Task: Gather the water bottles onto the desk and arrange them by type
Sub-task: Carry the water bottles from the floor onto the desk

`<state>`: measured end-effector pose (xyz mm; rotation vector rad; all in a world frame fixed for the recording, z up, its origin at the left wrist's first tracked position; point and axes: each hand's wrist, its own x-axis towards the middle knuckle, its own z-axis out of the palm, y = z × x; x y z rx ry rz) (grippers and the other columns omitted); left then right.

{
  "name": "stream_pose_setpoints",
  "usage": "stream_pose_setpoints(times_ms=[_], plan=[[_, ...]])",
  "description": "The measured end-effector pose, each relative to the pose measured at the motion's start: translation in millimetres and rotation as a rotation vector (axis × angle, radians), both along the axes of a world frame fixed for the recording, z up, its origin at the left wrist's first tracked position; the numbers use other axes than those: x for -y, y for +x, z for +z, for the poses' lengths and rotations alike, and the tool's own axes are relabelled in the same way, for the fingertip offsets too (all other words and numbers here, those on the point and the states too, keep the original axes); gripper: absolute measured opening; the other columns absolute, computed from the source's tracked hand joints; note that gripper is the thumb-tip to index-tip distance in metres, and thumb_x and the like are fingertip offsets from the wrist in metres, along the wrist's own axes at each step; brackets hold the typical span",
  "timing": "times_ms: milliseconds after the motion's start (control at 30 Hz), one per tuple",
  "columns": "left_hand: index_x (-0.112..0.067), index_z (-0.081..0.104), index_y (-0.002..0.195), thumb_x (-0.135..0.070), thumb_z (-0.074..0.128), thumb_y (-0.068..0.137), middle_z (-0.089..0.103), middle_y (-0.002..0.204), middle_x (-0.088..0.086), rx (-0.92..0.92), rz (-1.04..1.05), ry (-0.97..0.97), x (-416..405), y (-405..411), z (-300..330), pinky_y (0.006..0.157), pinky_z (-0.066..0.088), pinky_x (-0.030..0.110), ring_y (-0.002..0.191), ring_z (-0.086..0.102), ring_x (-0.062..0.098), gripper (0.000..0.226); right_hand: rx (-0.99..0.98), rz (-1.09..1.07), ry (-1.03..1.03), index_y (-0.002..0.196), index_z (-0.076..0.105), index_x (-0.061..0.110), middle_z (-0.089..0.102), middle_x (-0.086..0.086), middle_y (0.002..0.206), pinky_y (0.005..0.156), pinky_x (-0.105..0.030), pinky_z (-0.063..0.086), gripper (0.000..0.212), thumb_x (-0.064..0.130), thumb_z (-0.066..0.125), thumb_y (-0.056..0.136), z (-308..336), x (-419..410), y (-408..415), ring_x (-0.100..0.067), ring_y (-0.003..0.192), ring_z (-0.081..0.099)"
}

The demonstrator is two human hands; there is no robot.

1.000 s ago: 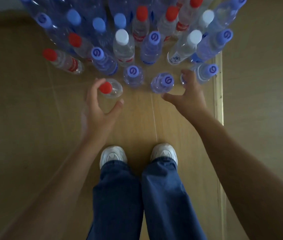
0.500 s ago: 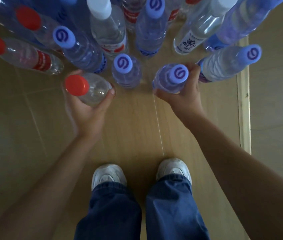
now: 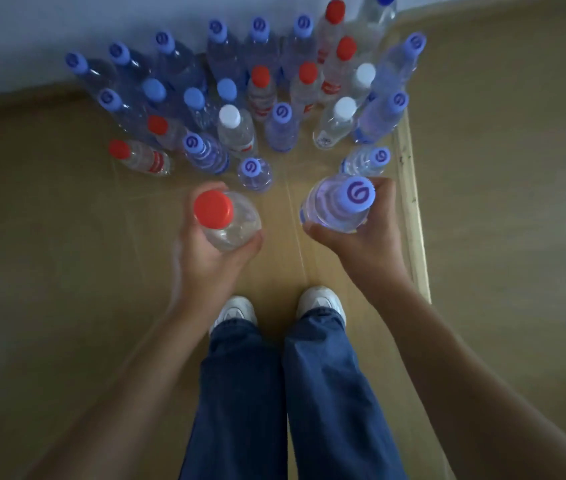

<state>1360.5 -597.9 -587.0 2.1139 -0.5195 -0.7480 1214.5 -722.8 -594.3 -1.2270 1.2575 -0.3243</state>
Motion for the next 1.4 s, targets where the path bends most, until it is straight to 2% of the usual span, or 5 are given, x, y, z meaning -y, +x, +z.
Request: stream_pose_setpoints(times_ms=[167,300,733,933,1400], plan=[[-0.017,0.056,0.124,-0.011,0.090,0.068,0.061,0.104,-0.032,0.005,-0.105,-0.043,14,-16,127,0.081,0.038,0.001,0.095,0.056,-0.015,0.066,-0.015,-0.077,-0.062,0.106,0.044,0.026,0.065,0.019,0.099,0.085,-0.040,0.057,0.062,0.012,0.087,0.064,146,-7,-26,-0.010,0.096,0.067],[-0.007,0.055,0.122,-0.008,0.091,0.066,0.062,0.113,-0.004,0.078,-0.240,-0.132,37,-28,228,0.090,0.040,0.007,0.099,0.055,-0.009,0.067,0.023,-0.182,-0.125,0.104,0.046,0.024,0.063,0.016,0.097,0.070,-0.016,0.051,0.060,0.004,0.088,0.066,257,-7,-52,0.001,0.083,0.065],[-0.027,0.050,0.123,-0.019,0.092,0.062,0.058,0.117,-0.001,0.124,-0.750,-0.402,112,-109,525,0.091,0.049,0.020,0.106,0.058,0.005,0.074,0.134,-0.560,-0.365,0.116,0.058,0.013,0.068,-0.005,0.109,0.081,-0.042,0.059,0.061,0.017,0.091,0.065,539,-24,-178,-0.023,0.097,0.069],[-0.033,0.044,0.121,-0.045,0.083,0.053,0.056,0.110,-0.025,0.001,-0.948,-0.494,149,-204,610,0.081,0.043,0.000,0.103,0.054,-0.015,0.079,0.146,-0.748,-0.482,0.116,0.059,0.018,0.070,-0.004,0.108,0.084,-0.039,0.060,0.057,0.021,0.088,0.067,609,-34,-263,-0.022,0.099,0.070],[-0.042,0.057,0.114,-0.038,0.085,0.063,0.067,0.105,-0.032,-0.187,-1.244,-0.669,274,-548,677,0.071,0.051,0.006,0.096,0.066,-0.007,0.058,0.068,-1.041,-0.708,0.122,0.061,0.015,0.072,0.000,0.108,0.083,-0.028,0.058,0.060,0.032,0.085,0.069,671,29,-563,-0.020,0.101,0.070]])
